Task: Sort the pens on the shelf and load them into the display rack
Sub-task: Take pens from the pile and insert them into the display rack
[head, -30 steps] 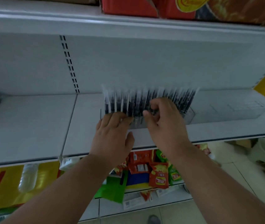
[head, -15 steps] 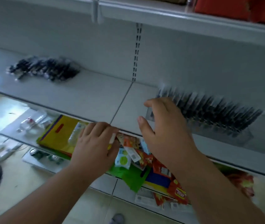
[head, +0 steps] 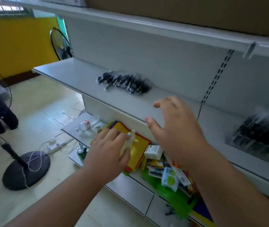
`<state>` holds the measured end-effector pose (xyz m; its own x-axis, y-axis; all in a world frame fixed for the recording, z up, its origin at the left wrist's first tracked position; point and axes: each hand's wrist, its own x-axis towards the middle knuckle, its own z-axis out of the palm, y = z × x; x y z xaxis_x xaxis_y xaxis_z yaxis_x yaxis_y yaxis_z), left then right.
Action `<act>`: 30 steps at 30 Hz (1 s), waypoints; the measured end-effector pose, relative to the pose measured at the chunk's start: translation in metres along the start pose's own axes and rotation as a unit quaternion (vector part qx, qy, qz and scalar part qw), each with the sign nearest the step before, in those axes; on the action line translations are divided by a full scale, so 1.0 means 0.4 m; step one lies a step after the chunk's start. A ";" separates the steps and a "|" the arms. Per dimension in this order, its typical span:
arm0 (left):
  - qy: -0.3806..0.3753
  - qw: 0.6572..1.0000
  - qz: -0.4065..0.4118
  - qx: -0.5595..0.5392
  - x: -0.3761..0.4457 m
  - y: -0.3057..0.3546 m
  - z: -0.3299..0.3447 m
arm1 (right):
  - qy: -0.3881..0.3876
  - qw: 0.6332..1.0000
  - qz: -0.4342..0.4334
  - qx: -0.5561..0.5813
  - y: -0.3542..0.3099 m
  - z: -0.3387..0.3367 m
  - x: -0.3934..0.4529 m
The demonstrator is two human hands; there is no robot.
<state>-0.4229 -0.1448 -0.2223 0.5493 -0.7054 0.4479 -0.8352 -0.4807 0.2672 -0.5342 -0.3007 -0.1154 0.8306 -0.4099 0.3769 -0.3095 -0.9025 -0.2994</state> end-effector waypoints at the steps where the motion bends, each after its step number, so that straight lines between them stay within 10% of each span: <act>1: 0.000 1.000 -0.001 0.005 0.005 -0.048 -0.018 | 0.001 1.000 0.004 0.010 -0.039 0.025 0.024; 30: -0.088 0.996 -0.024 -0.026 0.531 -0.585 0.039 | -0.004 0.999 0.035 0.028 -0.161 0.396 0.705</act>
<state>-0.1104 -0.1902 -0.2029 0.5817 -0.7641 0.2788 -0.8052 -0.4925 0.3302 -0.2066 -0.3372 -0.1287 0.8116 -0.4703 0.3465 -0.3408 -0.8629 -0.3732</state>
